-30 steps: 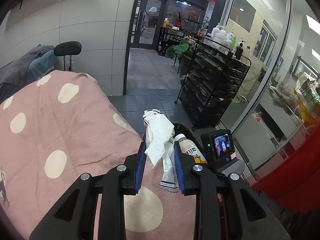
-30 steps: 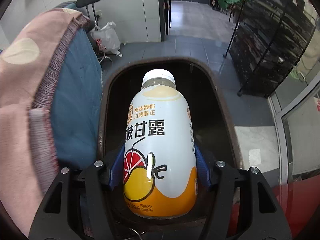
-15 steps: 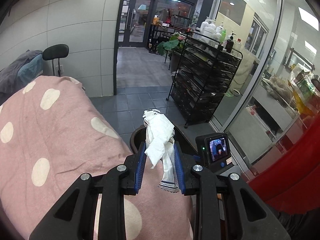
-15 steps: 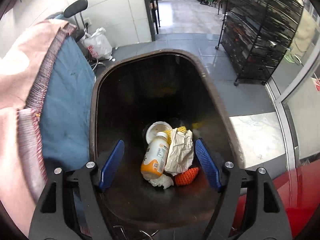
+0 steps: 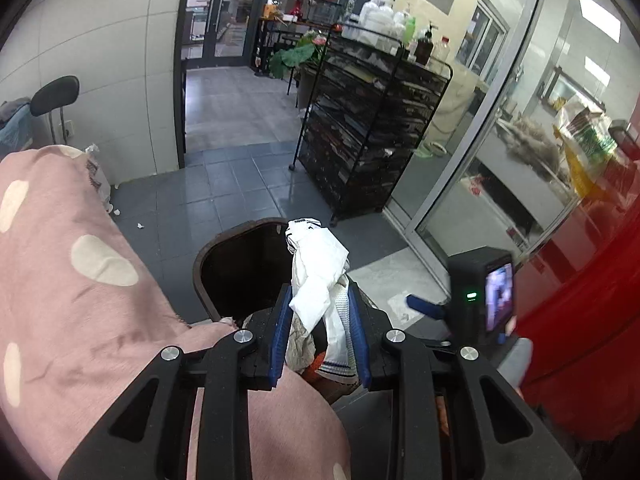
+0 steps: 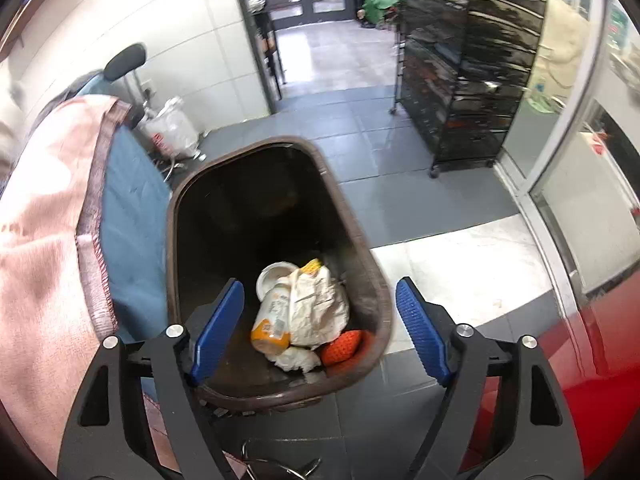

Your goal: Collect trash

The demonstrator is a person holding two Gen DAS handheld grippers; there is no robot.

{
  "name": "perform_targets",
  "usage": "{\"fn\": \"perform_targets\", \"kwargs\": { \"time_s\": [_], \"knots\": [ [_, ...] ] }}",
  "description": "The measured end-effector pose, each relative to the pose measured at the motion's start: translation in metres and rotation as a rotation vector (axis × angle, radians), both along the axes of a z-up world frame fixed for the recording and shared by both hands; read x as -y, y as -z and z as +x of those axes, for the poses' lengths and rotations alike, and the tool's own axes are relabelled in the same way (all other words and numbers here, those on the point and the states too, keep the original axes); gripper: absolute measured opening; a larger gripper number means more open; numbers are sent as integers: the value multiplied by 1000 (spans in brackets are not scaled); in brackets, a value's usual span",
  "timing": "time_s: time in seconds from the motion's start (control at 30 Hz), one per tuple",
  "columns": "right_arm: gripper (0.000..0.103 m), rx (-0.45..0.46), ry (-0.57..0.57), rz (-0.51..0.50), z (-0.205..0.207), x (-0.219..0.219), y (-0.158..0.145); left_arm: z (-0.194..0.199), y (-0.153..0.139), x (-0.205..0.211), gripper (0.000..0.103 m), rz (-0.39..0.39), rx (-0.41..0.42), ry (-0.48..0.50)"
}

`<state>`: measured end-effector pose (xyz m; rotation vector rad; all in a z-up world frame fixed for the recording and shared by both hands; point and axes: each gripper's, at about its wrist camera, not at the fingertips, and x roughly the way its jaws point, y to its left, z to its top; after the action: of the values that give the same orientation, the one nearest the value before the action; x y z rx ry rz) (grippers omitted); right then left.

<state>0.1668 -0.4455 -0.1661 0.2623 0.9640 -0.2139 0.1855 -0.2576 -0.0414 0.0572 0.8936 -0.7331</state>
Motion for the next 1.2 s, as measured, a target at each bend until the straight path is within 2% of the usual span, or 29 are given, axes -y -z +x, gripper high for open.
{"fn": "perform_targets", "kwargs": {
  "time_s": [0.2, 0.27, 0.3, 0.37, 0.4, 0.43, 0.53, 0.63, 0.7, 0.77, 0.9, 1.07, 1.2],
  "knots": [
    [81, 2, 52, -12, -14, 21, -5, 10, 22, 22, 28, 51, -58, 36],
    [81, -2, 59, -16, -17, 23, -5, 11, 28, 28, 31, 60, -69, 43],
    [81, -3, 63, -19, -18, 24, -4, 11, 30, 29, 38, 62, -75, 46],
    [81, -3, 70, -32, -21, 24, -4, 10, 32, 29, 56, 61, -79, 42],
    [81, -4, 73, -41, -23, 25, -5, 7, 31, 27, 69, 54, -74, 38],
    [81, -4, 77, -49, -25, 25, -5, 5, 30, 25, 76, 49, -66, 33],
    [81, 3, 92, -77, -29, 25, -9, -5, 20, 20, 83, 57, -15, 21],
    [81, 32, 97, -98, -34, 20, -18, -24, 5, 6, 95, 67, 96, -12],
    [81, 64, 96, -109, -39, 13, -27, -40, -6, -10, 97, 66, 169, -54],
    [86, 93, 96, -124, -44, 4, -36, -52, -13, -25, 97, 63, 223, -91],
    [88, 202, 66, -119, -63, -24, -65, -82, -24, -63, 97, 73, 336, -224],
    [94, 325, 19, -119, -79, -62, -93, -102, -30, -112, 97, 32, 354, -369],
    [94, 392, -25, -140, -90, -93, -107, -116, -34, -141, 97, 51, 388, -468]
  ]
}}
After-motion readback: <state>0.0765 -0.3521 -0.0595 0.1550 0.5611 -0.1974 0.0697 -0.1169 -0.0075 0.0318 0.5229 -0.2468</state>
